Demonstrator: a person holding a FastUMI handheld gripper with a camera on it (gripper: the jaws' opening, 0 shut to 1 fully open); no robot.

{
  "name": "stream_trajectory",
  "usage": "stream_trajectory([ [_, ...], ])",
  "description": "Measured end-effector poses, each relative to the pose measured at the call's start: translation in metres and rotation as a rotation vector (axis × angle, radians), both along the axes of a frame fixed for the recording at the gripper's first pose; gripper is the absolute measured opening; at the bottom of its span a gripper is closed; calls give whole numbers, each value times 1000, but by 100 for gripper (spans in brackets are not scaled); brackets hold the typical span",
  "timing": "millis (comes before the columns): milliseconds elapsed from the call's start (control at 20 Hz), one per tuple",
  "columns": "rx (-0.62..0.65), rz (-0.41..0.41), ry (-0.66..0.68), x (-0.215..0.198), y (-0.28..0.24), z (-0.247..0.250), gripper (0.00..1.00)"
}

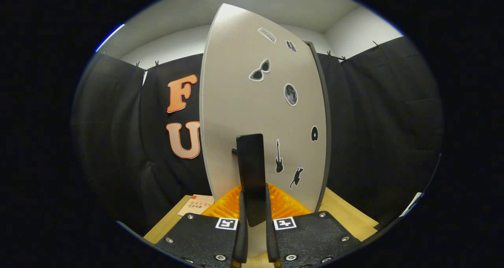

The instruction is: Open the shoe cabinet door, grab the shoes and put them into the shoe cabinet, then close the shoe cabinet door.

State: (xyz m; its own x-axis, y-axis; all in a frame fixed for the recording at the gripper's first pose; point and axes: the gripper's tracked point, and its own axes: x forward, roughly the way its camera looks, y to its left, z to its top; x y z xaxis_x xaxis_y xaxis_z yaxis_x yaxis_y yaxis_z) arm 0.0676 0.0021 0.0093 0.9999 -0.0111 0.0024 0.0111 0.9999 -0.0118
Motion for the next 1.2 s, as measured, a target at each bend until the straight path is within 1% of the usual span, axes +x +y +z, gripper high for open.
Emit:
stream_trajectory([
  [150, 15, -28, 3, -16, -21, 0, 19],
  [250, 7, -64, 6, -25, -37, 0, 18],
  [300, 1, -85, 3, -30, -44, 2, 16],
  [450, 10, -129, 6, -42, -69, 3, 12],
  [600, 28, -154, 10, -51, -94, 4, 11],
  [800, -8, -193, 9, -57, -126, 4, 10],
  [950, 1, -191, 33, -55, -148, -4, 10],
  [1050, 16, -187, 24, -64, -169, -1, 10],
  [1200, 25, -173, 29, -70, -186, -3, 6],
])
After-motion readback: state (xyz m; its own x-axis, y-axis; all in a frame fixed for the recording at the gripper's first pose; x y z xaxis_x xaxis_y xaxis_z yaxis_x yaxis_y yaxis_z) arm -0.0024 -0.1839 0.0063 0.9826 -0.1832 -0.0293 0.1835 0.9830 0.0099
